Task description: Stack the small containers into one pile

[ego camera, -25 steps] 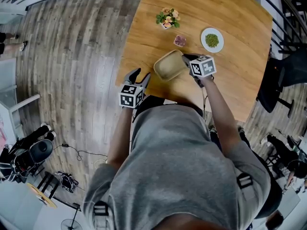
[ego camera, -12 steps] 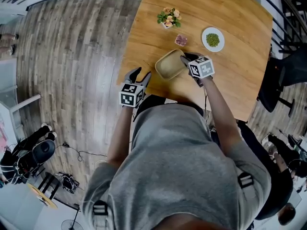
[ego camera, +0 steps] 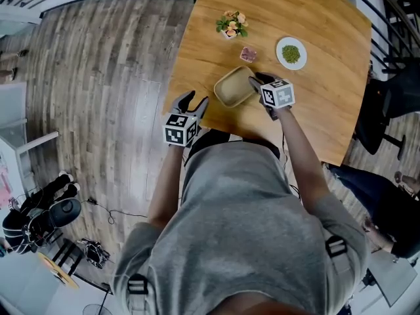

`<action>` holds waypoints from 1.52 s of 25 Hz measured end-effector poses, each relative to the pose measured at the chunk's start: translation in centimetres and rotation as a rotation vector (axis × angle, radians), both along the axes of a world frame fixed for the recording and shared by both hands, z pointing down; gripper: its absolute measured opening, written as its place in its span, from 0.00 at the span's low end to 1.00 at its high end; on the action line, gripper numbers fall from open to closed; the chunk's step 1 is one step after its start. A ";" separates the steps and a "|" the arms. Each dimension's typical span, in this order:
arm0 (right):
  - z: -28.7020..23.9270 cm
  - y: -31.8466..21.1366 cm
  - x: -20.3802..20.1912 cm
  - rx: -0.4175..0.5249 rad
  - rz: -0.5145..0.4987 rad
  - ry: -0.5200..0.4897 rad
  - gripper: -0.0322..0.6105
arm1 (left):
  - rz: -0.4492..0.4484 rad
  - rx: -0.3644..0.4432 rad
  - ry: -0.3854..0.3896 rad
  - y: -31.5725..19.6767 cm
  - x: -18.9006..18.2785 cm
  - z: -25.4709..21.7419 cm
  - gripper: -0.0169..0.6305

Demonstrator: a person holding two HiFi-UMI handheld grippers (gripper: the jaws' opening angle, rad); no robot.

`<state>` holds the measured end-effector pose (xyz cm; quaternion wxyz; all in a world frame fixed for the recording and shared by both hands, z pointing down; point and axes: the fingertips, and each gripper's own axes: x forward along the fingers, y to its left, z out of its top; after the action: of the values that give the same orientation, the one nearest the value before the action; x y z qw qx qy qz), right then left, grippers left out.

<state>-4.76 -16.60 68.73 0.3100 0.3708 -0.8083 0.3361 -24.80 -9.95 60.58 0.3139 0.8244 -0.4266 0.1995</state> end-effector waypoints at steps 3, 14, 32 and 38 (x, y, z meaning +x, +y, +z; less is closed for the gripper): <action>-0.6 0.3 0.8 0.019 0.019 0.008 0.26 | 0.002 0.009 -0.002 0.7 0.4 -0.3 0.36; -3.8 3.8 2.8 0.063 -0.002 -0.112 0.06 | -0.021 0.043 -0.009 2.8 2.5 -2.2 0.26; -5.4 9.3 7.7 0.150 -0.150 -0.067 0.06 | -0.053 0.079 -0.052 5.2 7.6 -4.8 0.06; -5.1 10.1 9.7 0.139 -0.166 -0.079 0.06 | -0.072 0.079 -0.071 6.2 9.4 -5.2 0.06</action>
<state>4.99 -6.45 63.59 0.2780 0.3098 -0.8692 0.2668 -15.39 -3.73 55.42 0.2729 0.8126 -0.4745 0.2001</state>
